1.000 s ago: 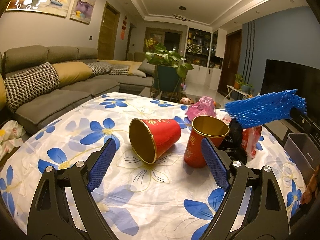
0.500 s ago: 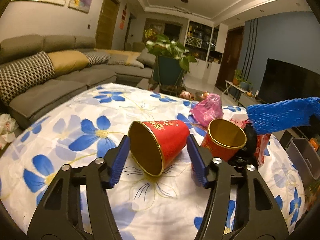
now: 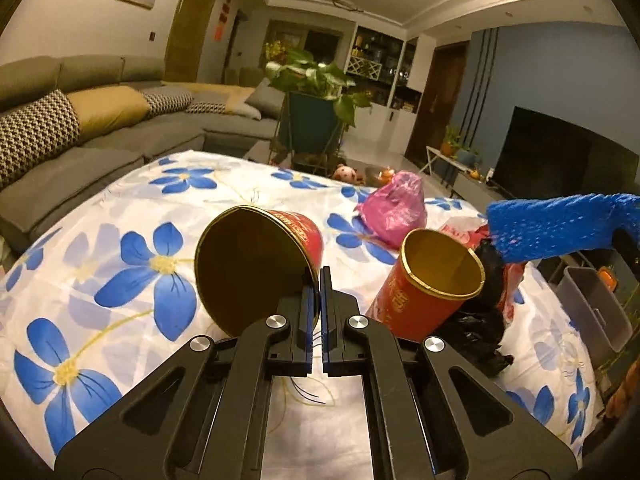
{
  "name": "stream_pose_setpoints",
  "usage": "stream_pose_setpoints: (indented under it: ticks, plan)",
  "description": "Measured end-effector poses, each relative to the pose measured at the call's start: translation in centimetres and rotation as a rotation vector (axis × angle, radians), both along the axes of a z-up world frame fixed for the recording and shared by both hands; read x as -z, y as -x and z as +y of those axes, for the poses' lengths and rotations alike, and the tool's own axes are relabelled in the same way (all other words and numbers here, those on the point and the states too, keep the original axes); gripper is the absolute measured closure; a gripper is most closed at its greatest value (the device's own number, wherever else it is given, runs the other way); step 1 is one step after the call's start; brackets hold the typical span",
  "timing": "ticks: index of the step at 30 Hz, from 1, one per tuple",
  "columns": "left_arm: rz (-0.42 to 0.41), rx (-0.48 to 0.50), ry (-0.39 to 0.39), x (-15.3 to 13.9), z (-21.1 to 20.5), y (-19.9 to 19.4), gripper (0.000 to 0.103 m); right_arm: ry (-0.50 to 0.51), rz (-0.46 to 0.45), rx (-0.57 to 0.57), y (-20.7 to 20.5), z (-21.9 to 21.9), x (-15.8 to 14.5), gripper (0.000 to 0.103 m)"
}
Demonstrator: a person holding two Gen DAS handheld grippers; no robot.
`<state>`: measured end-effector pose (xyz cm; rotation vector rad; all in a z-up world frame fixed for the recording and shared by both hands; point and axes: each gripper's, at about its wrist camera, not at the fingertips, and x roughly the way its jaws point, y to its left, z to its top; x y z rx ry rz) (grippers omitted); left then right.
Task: Collect trash
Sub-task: 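Carry the blue mesh and red cup over the grey bin with both tools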
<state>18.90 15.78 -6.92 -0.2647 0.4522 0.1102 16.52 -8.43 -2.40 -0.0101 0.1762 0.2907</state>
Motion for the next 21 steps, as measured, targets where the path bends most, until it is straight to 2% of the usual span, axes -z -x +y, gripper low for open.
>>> stream_pose_setpoints:
  ticks: [8,21]
  plan:
    - [-0.08,-0.009,0.001,-2.6,-0.5,3.0,0.101,-0.012,-0.028,0.022,0.9,-0.8,-1.0,0.1]
    - [-0.155,0.084,-0.037,-5.9,-4.7,5.4,0.101,-0.023,-0.073,0.084,2.9,-3.6,-2.4,0.1]
